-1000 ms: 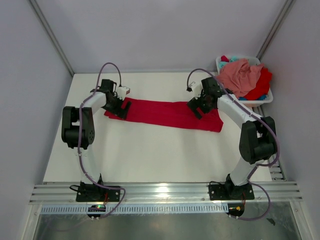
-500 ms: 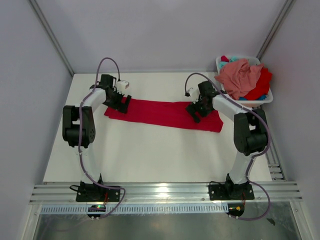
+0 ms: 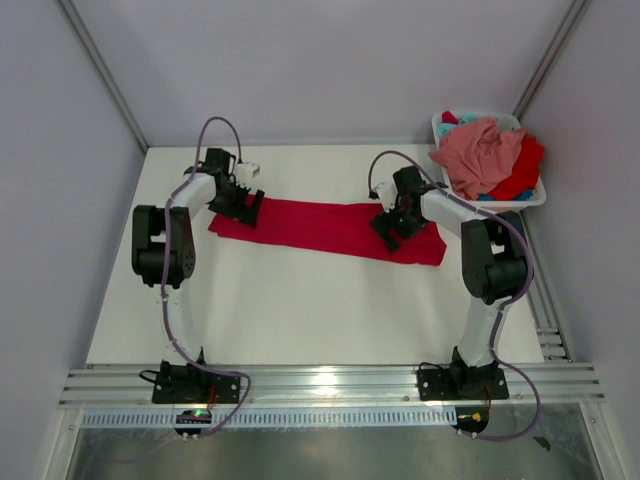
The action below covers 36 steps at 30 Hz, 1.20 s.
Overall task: Fold and stack the t-shirts
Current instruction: Fold the tshirt
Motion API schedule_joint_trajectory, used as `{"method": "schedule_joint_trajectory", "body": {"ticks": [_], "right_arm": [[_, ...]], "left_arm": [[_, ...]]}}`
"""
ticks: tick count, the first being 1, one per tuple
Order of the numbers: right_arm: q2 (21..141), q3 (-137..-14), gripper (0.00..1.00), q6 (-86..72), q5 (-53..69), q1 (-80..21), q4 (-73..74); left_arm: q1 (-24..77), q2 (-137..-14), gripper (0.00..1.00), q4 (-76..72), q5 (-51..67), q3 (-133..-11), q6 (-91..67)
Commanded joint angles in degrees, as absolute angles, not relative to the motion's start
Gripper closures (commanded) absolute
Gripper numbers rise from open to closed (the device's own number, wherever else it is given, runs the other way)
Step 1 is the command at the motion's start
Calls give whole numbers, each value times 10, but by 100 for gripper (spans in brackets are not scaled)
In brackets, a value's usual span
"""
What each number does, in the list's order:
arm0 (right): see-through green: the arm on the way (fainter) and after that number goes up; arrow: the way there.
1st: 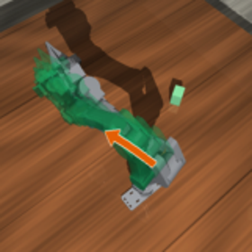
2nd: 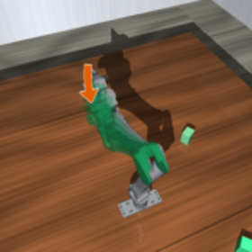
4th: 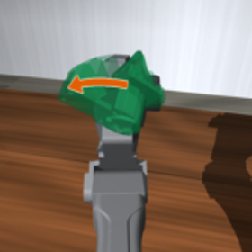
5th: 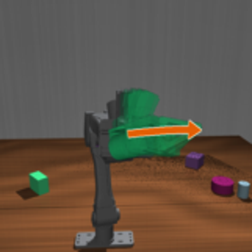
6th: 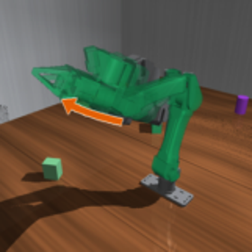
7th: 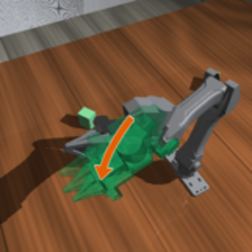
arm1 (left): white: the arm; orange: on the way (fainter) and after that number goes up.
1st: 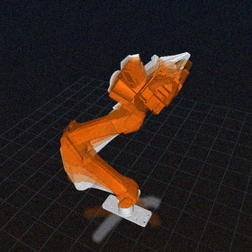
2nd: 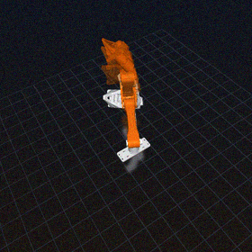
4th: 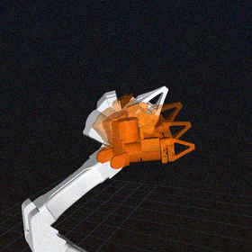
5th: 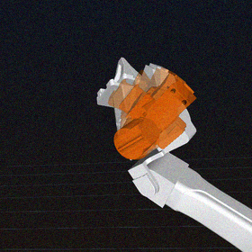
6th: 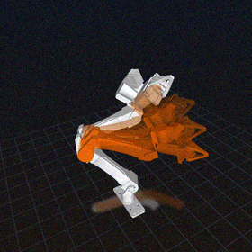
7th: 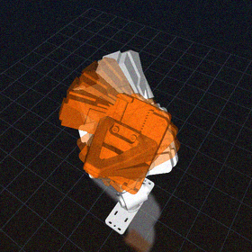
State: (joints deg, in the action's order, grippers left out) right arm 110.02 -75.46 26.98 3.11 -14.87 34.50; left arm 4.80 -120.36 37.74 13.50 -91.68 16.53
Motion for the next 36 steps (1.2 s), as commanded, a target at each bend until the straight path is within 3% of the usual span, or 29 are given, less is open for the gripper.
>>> {"method": "schedule_joint_trajectory", "body": {"ticks": [1, 16, 23, 36], "right_arm": [[1110, -775, 1, 268, 31, -150, 352], [1131, -788, 1, 266, 44, -149, 371], [1136, -788, 1, 265, 33, -149, 368], [991, -790, 1, 263, 3, -149, 334]], "left_arm": [[49, -1220, 1, 393, 135, -934, 156], [60, -1233, 7, 414, 95, -935, 173], [69, -1237, 1, 419, 76, -929, 182], [70, -1139, 1, 352, 119, -883, 160]]}}
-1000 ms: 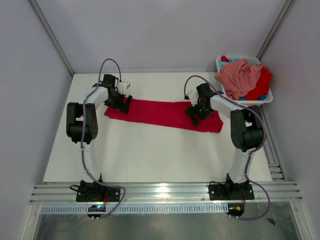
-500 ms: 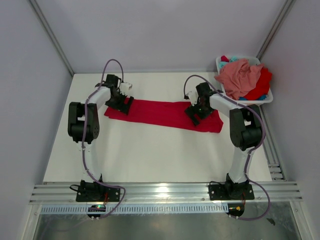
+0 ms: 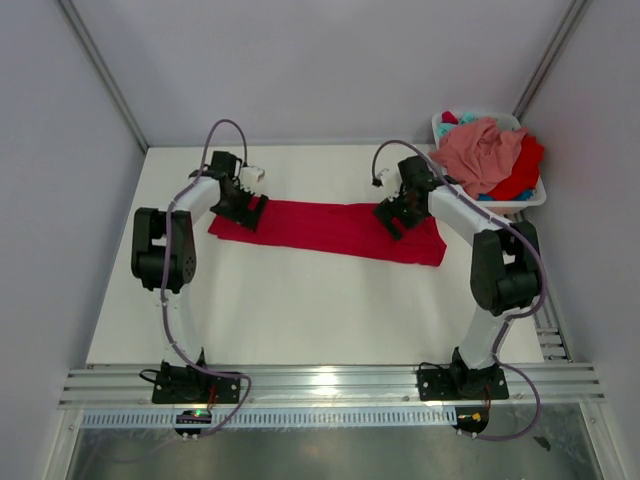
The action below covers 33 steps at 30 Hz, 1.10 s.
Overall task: Fold and stack the t-shirts
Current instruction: Fold the tshirt
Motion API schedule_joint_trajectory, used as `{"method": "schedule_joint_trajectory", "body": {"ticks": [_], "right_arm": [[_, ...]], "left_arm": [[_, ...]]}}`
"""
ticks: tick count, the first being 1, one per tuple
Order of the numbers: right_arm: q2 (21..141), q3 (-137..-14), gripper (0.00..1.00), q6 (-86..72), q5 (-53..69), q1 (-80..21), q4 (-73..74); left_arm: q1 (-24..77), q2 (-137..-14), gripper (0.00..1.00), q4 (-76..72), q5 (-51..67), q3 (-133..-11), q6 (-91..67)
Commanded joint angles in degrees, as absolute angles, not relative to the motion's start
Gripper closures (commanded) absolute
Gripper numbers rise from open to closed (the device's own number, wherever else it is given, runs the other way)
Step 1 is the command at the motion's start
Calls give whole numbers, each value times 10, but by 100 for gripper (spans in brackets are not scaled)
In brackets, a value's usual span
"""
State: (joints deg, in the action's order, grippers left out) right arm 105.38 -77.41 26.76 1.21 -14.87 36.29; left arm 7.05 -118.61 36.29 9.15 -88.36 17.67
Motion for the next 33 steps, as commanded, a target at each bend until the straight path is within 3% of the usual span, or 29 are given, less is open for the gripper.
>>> {"method": "schedule_joint_trajectory", "body": {"ticks": [1, 5, 9, 11, 12, 13, 14, 33], "right_arm": [[984, -790, 1, 264, 3, -149, 329], [965, -808, 1, 269, -18, -149, 324], [963, -811, 1, 265, 42, -149, 337], [970, -809, 24, 261, 72, -150, 349], [975, -803, 42, 257, 70, -150, 345], [976, -791, 80, 258, 69, -150, 340], [975, -784, 97, 258, 68, -150, 331], [1027, -711, 97, 299, 20, -150, 281]], "left_arm": [[71, -1135, 1, 352, 120, -882, 160], [76, -1120, 1, 355, 122, -890, 158], [77, -1119, 1, 368, 141, -905, 156], [78, -1121, 29, 379, 142, -910, 163], [79, -1124, 46, 380, 139, -910, 163], [79, -1124, 90, 377, 132, -907, 161], [79, -1125, 100, 377, 131, -906, 161], [91, -1180, 100, 378, 52, -896, 214]]}}
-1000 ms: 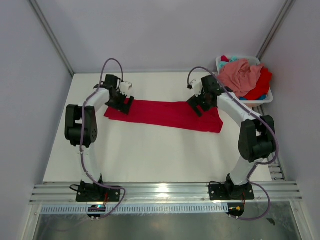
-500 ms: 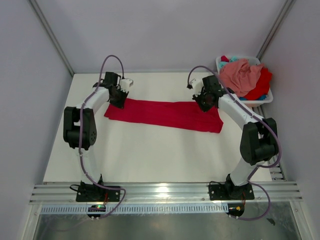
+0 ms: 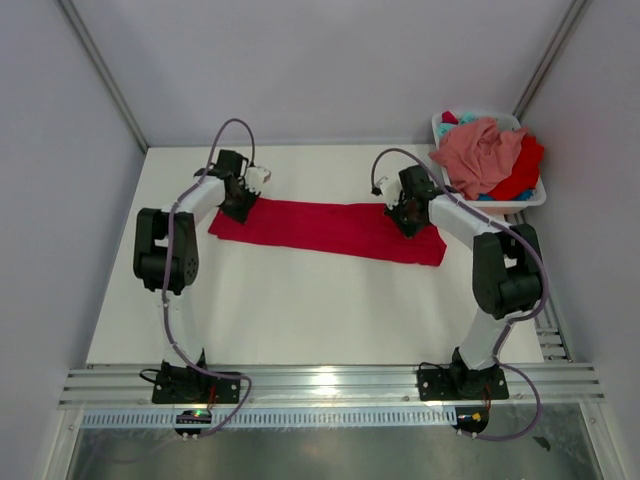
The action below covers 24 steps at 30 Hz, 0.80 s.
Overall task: Fold and stack the t-shirts
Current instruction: Fold the tshirt
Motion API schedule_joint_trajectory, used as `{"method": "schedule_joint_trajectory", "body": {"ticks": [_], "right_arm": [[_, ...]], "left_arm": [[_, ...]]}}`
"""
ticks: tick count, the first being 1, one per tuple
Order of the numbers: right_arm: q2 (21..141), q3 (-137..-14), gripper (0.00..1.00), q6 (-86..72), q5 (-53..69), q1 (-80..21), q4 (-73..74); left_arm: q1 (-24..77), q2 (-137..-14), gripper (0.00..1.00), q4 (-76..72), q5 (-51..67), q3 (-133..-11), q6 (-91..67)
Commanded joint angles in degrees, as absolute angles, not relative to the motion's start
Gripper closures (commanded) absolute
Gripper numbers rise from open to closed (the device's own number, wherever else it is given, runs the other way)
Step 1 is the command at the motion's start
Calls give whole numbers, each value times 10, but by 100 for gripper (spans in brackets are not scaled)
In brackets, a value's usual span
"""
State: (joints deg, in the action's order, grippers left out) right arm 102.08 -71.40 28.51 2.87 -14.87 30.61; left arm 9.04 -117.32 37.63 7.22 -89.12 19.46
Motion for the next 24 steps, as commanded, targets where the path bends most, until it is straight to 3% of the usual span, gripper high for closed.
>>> {"method": "schedule_joint_trajectory", "body": {"ticks": [1, 11, 24], "right_arm": [[1030, -713, 97, 299, 22, -150, 285], [1092, -745, 97, 294, 35, -150, 337], [1112, -755, 97, 289, 17, -150, 329]], "left_arm": [[91, -1183, 100, 381, 52, -898, 215], [92, -1250, 100, 429, 70, -956, 217], [91, -1267, 100, 444, 89, -944, 210]]}}
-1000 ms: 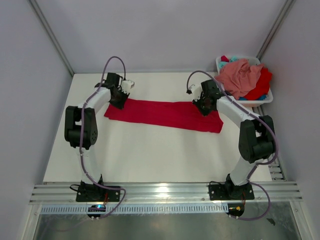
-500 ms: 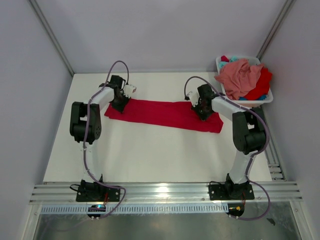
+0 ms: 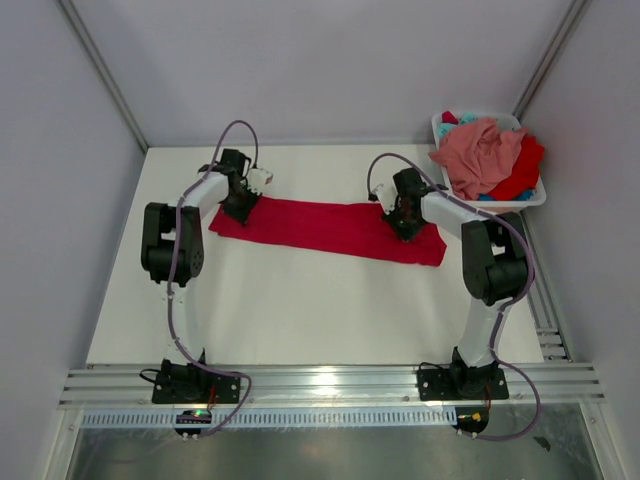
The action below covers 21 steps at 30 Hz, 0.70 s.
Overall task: Fold and stack the t-shirts
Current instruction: Fold the tshirt
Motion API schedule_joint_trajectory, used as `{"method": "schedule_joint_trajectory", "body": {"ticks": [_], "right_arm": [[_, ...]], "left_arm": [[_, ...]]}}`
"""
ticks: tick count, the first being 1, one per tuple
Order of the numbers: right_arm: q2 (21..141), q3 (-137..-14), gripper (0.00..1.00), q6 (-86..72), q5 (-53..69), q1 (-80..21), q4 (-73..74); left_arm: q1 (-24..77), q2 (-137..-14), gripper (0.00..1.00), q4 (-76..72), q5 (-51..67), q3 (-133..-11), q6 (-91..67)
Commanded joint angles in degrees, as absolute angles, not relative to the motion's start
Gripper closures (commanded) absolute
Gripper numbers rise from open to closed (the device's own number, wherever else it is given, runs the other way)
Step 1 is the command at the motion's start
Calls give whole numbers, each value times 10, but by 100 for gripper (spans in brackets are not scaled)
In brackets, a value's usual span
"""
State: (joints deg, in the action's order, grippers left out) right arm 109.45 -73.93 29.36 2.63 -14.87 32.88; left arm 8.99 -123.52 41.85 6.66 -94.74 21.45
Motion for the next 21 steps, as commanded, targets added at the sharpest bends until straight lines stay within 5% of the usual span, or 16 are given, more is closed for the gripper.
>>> {"method": "schedule_joint_trajectory", "body": {"ticks": [1, 21], "right_arm": [[1114, -758, 97, 288, 12, -149, 326], [1225, -936, 97, 275, 11, -140, 384]], "left_arm": [[91, -1262, 100, 447, 90, -940, 208], [142, -1126, 100, 533, 63, -815, 209]]}}
